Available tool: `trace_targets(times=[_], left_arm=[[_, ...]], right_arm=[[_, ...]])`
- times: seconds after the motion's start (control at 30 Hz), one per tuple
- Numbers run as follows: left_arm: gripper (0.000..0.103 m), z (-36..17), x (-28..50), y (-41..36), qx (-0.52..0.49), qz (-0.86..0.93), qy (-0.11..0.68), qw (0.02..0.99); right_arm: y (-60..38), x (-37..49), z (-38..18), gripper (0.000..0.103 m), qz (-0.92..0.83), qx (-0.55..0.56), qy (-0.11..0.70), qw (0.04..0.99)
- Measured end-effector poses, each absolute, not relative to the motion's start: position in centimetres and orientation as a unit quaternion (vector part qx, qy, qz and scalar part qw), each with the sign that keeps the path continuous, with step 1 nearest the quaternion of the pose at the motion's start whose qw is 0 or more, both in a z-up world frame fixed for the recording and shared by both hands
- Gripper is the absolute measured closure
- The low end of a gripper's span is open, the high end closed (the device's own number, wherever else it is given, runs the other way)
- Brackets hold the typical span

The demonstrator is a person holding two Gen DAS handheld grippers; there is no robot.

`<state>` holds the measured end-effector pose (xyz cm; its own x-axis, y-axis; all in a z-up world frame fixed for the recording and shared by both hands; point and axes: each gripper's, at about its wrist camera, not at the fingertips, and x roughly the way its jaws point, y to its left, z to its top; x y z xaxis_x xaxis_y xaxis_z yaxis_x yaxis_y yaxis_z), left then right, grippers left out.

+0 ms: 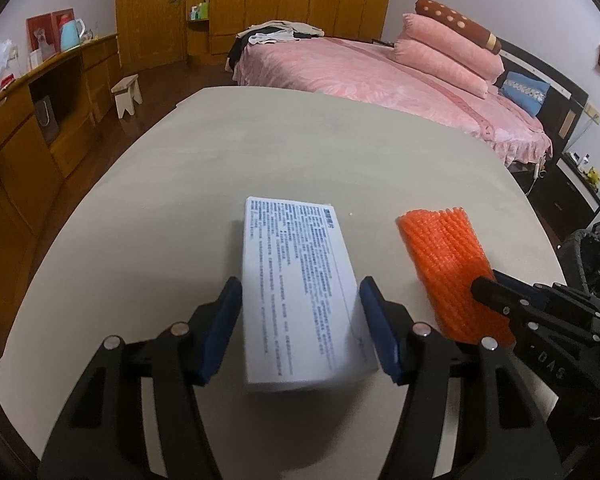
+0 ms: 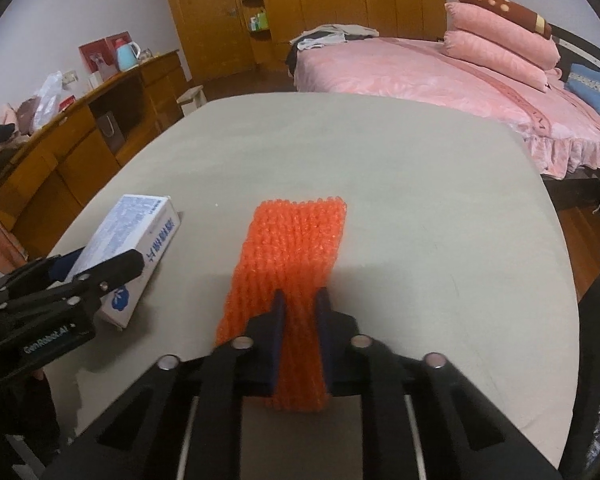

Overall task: Collect trash
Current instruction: 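Lift the white box and orange scrubber and carry both over the bin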

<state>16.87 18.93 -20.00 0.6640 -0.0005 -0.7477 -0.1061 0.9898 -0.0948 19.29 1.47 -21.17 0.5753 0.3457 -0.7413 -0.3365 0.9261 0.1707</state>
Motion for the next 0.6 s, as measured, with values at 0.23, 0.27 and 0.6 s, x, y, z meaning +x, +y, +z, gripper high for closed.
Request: trace_targets(times=[0.23,0.27,0.6], left_arm=[[0.044,-18.7,16.6,18.0,-0.058,0.020,0.397,0.916],[0.044,-18.4,16.6,17.7,-0.057,0.018,0.396,0.916],[0.045,-15.7,16.9,13.7,-0.040,-0.009,0.379,0.925]], right_arm=[[0.6,18.4,-18.8,0.090,0.184,0.012,0.392,0.901],[0.3,18.2,-18.4,0.090,0.180,0.015,0.388,0.904],[-3.9,16.9,-14.4,0.091,0.145,0.032,0.353,0.924]])
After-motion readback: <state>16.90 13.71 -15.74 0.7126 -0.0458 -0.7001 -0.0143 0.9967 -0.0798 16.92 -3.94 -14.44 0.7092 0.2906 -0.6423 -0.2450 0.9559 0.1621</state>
